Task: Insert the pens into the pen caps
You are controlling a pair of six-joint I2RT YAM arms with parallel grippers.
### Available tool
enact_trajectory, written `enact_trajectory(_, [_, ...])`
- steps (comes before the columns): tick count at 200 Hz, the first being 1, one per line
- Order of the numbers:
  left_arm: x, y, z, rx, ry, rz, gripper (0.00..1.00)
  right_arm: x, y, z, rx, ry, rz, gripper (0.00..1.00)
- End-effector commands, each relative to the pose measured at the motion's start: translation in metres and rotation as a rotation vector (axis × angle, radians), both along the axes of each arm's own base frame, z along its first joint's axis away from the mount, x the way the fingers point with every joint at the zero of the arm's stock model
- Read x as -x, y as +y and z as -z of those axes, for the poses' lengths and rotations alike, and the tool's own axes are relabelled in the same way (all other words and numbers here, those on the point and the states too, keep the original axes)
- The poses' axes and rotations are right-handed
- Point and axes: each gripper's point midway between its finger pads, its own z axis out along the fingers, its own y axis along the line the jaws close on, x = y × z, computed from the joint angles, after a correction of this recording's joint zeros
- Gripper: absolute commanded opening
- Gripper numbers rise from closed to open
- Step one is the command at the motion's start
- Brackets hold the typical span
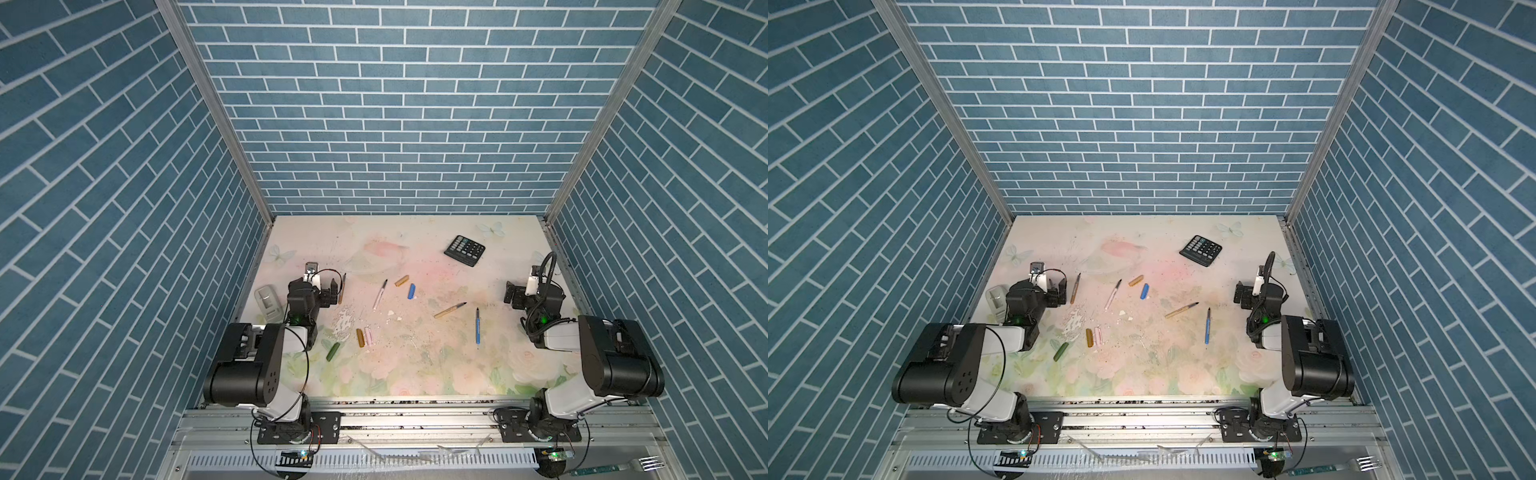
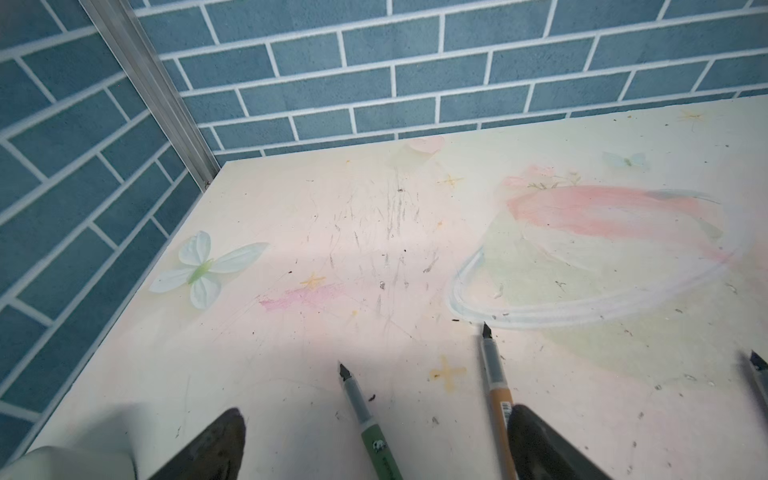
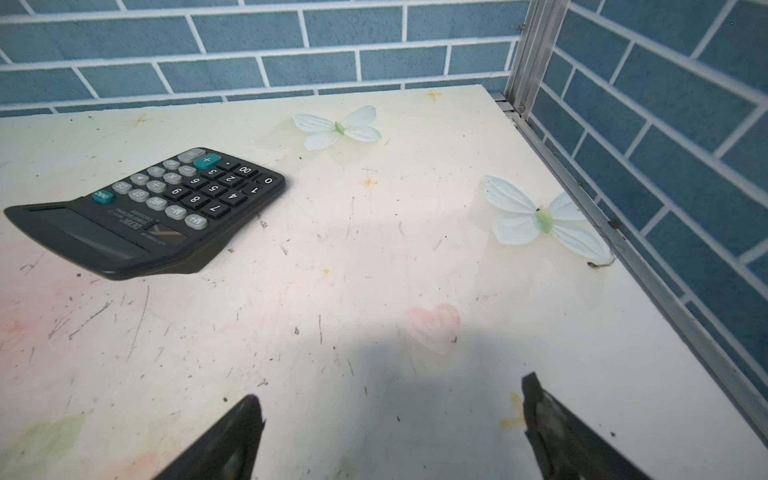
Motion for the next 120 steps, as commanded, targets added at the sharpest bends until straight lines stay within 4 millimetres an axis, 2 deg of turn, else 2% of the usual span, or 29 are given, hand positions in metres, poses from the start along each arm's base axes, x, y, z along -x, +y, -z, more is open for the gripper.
enact_trajectory(1, [-0.0005,0.0009,0.0022,0.005,0.011,-0.001,1.0,-0.0047,-0.0003,-0.0111,0.005,-0.033,-0.006,0.99])
enact_trajectory(120, [-0.0004,0.0009,0.0023,0.006,0.011,-0.001,1.0,-0.0048,-0.0004,-0.0126,0.013,-0.04,-0.008,0.99])
